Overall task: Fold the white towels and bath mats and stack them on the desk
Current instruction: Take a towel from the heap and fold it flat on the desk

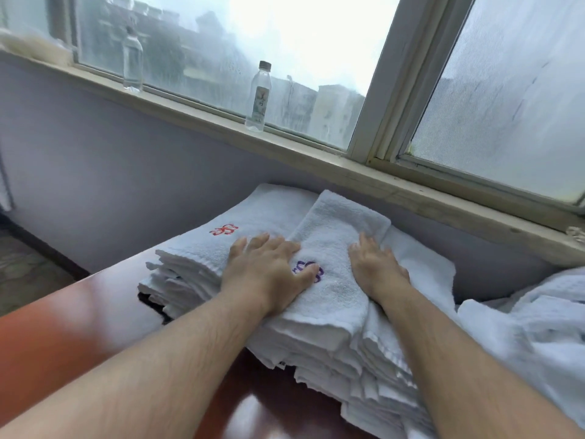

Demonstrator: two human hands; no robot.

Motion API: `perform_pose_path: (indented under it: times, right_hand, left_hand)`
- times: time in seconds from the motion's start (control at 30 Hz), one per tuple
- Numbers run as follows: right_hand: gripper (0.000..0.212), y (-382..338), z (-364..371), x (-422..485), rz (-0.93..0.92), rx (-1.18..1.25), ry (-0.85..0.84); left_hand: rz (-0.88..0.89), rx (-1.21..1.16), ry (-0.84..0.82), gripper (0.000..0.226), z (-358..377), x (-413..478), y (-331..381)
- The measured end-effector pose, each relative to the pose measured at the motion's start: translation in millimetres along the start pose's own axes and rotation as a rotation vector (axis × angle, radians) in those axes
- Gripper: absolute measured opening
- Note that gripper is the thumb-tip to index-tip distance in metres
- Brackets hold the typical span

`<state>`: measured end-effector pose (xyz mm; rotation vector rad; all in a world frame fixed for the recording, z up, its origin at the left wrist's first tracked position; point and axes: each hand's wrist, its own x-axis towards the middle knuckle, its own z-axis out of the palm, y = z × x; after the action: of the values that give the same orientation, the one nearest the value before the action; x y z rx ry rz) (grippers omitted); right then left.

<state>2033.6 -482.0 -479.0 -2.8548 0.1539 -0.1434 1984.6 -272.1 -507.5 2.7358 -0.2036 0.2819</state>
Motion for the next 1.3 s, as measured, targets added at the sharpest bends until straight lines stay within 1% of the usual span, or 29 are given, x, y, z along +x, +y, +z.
perform_pose_path:
  times: [0.07, 0.17, 0.3, 0.37, 0.47, 0.53, 0.63, 0.7, 0.77, 0.83, 0.93, 1.07, 1.1, 1.17, 1.23, 1.3]
  right_hand:
    - [0.061, 2, -2, -13, 0.005, -0.005, -0.020]
    - [0.060, 4, -10, -34, -0.013, -0.019, -0.079]
    - [0.052, -3, -27, -74, -0.085, -0.070, -0.167]
    - [0.053, -3, -31, -99, -0.102, -0.084, -0.217]
    - [0.050, 0, -38, -133, -0.137, -0.139, -0.234]
    - [0.039, 5, -49, -153, -0.161, -0.164, -0.249]
    - [0.042, 19, -70, -185, -0.207, -0.144, -0.243]
    - [0.033, 38, -82, -207, -0.195, -0.126, -0.204]
    - [0.025, 64, -90, -232, -0.157, -0.071, -0.111]
    - [0.023, 95, -90, -258, -0.103, -0.017, -0.020]
    - [0.019, 146, -86, -296, 0.026, 0.069, 0.136]
    - [0.016, 215, -66, -338, 0.255, 0.187, 0.427]
    - [0.016, 231, -56, -348, 0.313, 0.228, 0.460]
    - [0.016, 256, -37, -364, 0.420, 0.298, 0.451]
    - [0.018, 273, -29, -363, 0.451, 0.367, 0.455]
    - [0.020, 280, -29, -353, 0.450, 0.372, 0.450]
  left_hand:
    - [-0.006, -0.007, 0.013, 0.088, 0, -2, 0]
    - [-0.012, 0.001, 0.036, 0.077, -1, -10, 1]
    - [-0.015, 0.021, -0.028, 0.069, -4, -33, -1]
    - [-0.005, 0.034, -0.066, 0.068, -8, -51, -4]
    - [0.013, 0.064, -0.081, 0.065, -19, -79, -6]
    - [0.044, 0.104, -0.089, 0.061, -30, -96, -5]
    - [0.115, 0.193, -0.100, 0.060, -41, -123, 8]
    - [0.166, 0.179, -0.114, 0.061, -44, -141, 24]
    - [0.228, 0.120, -0.097, 0.060, -43, -156, 48]
    - [0.295, 0.062, -0.080, 0.057, -39, -168, 79]
    - [0.388, -0.015, -0.065, 0.052, -19, -183, 134]
    - [0.515, -0.134, -0.088, 0.049, 19, -198, 204]
    - [0.537, -0.190, -0.113, 0.048, 29, -202, 218]
    - [0.554, -0.328, -0.167, 0.046, 54, -215, 239]
    - [0.540, -0.419, -0.194, 0.047, 82, -226, 249]
    - [0.516, -0.411, -0.181, 0.047, 104, -231, 254]
